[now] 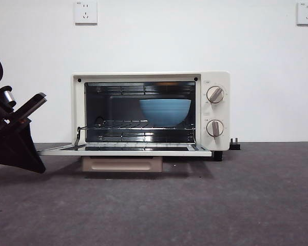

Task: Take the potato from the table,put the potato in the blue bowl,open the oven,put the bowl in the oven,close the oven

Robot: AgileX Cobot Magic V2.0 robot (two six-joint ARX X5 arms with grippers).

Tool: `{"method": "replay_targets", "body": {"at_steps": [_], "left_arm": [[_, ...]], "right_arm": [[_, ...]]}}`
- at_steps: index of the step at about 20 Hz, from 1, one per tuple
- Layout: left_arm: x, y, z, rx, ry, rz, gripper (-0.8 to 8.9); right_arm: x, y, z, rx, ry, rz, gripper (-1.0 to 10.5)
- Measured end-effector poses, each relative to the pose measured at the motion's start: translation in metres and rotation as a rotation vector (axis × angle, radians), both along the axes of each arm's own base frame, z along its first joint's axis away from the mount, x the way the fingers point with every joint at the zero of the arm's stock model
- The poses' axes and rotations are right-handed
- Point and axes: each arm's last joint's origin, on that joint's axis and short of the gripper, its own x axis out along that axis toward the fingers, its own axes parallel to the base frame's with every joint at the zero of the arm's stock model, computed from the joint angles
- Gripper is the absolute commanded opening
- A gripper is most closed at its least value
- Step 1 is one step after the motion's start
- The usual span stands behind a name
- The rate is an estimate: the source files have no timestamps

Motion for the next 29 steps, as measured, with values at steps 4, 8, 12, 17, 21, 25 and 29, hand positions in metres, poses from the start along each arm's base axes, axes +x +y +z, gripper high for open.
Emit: {"method": "replay_targets", "body": {"at_steps": [4,8,12,17,21,25,29], "left_arm": [[0.001,0.004,0.000,-0.006,0.018,0.049,-0.08],[0.003,0.010,0.001,-0.025,0.015,0.102,-0.08],[0.005,0.013,0.003,-0.059,0.005,0.111,-0.08],[0.006,0.012,0.004,-0.080,-0.002,0.102,-0.08],[0.006,0.013,0.004,-0.103,-0.005,0.093,-0.08],[0.007,0.013,0.005,-0.131,-0.010,0.090,-0.08],[0.010,0.013,0.007,-0.182,-0.029,0.088,-0.08]], "right_arm": [[0.000,0.000,0.000,0.003,0.002,0.010,0.0],[0.000,0.000,0.000,0.003,0.002,0.010,0.0],[0.000,0.000,0.000,0.003,0.002,0.010,0.0],[0.000,0.000,0.000,0.003,0.002,0.010,0.0],[0.000,0.000,0.000,0.003,0.002,0.010,0.0],[0.000,0.000,0.000,0.004,0.002,0.009,0.0],[0.000,0.000,0.000,0.008,0.004,0.008,0.0]]}}
